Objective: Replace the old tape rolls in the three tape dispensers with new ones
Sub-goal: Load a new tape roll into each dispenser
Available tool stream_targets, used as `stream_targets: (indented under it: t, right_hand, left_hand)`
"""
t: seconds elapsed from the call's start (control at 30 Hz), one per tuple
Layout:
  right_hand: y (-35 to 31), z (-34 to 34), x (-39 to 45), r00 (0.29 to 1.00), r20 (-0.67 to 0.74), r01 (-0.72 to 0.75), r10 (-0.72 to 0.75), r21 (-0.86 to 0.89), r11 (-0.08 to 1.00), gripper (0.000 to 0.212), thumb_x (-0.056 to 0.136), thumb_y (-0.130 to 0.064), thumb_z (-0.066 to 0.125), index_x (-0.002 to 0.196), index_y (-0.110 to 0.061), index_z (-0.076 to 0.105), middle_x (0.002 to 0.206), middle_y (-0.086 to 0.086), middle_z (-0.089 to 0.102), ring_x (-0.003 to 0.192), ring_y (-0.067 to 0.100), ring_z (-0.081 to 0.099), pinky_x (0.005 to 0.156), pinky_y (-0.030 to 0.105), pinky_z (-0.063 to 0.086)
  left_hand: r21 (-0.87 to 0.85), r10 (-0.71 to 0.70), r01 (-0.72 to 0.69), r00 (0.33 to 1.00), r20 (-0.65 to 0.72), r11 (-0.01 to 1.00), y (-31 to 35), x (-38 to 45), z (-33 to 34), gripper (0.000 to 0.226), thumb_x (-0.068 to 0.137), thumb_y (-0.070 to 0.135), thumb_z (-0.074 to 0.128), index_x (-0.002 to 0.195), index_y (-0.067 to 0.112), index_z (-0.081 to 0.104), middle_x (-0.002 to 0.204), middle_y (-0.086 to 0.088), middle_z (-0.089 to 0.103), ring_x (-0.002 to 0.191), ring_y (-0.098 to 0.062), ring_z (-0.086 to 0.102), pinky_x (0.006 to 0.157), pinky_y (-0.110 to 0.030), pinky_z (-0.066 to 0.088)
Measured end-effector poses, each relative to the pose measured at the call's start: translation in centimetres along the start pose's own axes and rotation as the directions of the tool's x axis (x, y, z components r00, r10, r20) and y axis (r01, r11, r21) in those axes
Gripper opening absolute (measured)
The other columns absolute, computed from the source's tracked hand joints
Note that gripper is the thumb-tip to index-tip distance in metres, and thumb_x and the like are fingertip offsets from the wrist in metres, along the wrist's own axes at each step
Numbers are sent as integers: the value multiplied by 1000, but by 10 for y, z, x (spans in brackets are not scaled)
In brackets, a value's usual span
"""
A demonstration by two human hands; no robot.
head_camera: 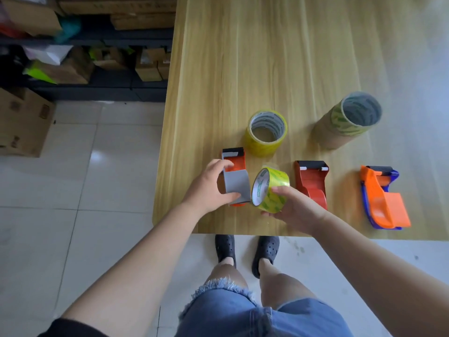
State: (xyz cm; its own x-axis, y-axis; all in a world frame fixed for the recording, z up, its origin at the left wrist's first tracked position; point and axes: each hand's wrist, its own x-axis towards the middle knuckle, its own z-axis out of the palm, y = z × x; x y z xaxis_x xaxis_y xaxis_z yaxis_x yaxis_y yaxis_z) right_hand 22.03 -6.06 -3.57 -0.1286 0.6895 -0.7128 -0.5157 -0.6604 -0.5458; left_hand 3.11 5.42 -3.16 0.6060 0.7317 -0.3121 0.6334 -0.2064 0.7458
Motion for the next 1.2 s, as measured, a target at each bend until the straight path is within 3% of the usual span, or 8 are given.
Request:
stream_targets:
  t: [0.13, 0.2, 0.3, 0.47, 0.57, 0.67, 0.83, 1.2]
  right_hand:
    - [5, 0, 1, 1000, 5, -12, 12, -9, 1000, 66, 53, -39, 71, 116, -23, 59, 108, 2, 68, 98, 22, 62, 96, 43, 45]
    - [6, 0, 1, 1000, -7, -16, 16, -8, 1000, 65, 52, -41, 71, 114, -26, 59, 107, 0, 69, 98, 21, 63, 98, 45, 44]
    - [6, 0, -1, 1000, -4, -9, 9, -7, 1000, 68, 50, -43, 71, 115, -26, 59, 106, 0, 70, 97, 20, 64, 98, 44, 44]
    - [4, -2, -2, 998, -8, 61, -60, 113, 992, 91, 30, -53, 88, 112, -24, 63, 103, 1, 73, 96, 20, 68, 88, 42, 51]
    - [0, 1, -4, 993, -45, 119, -111, 244, 962, 93, 31, -52, 88, 116, -24, 60, 108, 3, 71, 101, 25, 66, 78, 41, 56]
    - [-3, 3, -5, 989, -59, 147, -135, 304, 941, 93, 35, -49, 88, 119, -22, 59, 114, 7, 68, 106, 30, 64, 78, 43, 55]
    - [-1, 4, -9, 992, -15, 123, -126, 351, 928, 101, 41, -50, 86, 130, -14, 52, 120, 14, 64, 109, 36, 61, 80, 44, 55]
    - [5, 17, -11, 994, -41, 106, -98, 497, 861, 67, 72, -56, 47, 121, -11, 57, 117, 18, 66, 118, 40, 54, 93, 52, 48]
  left_hand:
    - [-207, -189, 167, 978, -91, 964, 0, -20, 18, 83, 65, 20, 84, 133, 18, 35, 123, 10, 42, 108, -8, 46, 83, -14, 39]
    - [-126, -297, 288, 953, -59, 949, -2, -28, 31, 70, 71, 23, 79, 128, 15, 40, 113, 8, 46, 104, -15, 50, 80, -20, 39]
    - [80, -296, 299, 954, -54, 951, 1, -30, 40, 27, 81, 28, 68, 94, 8, 56, 97, -3, 53, 89, -22, 51, 63, -21, 32]
    - [-92, -255, 244, 958, -132, 965, 12, -24, 30, 25, 85, 24, 65, 71, 14, 47, 62, 4, 45, 59, -18, 39, 45, -16, 30]
    - [-160, -246, 225, 960, -130, 961, 16, -20, 21, 15, 84, 22, 66, 91, 10, 59, 80, 2, 64, 72, -15, 58, 59, -13, 45]
    - [-188, -241, 219, 965, -100, 957, 20, -19, 14, 29, 85, 24, 66, 109, 10, 60, 106, -5, 69, 96, -19, 64, 81, -38, 56]
    - [-209, -261, 233, 958, -117, 950, 23, -18, 9, 24, 83, 22, 67, 105, 14, 62, 97, -3, 70, 91, -21, 67, 83, -46, 55]
    - [-284, -254, 215, 961, -108, 934, 27, -20, 8, 20, 82, 17, 69, 101, 11, 64, 97, -7, 72, 88, -22, 68, 83, -44, 56]
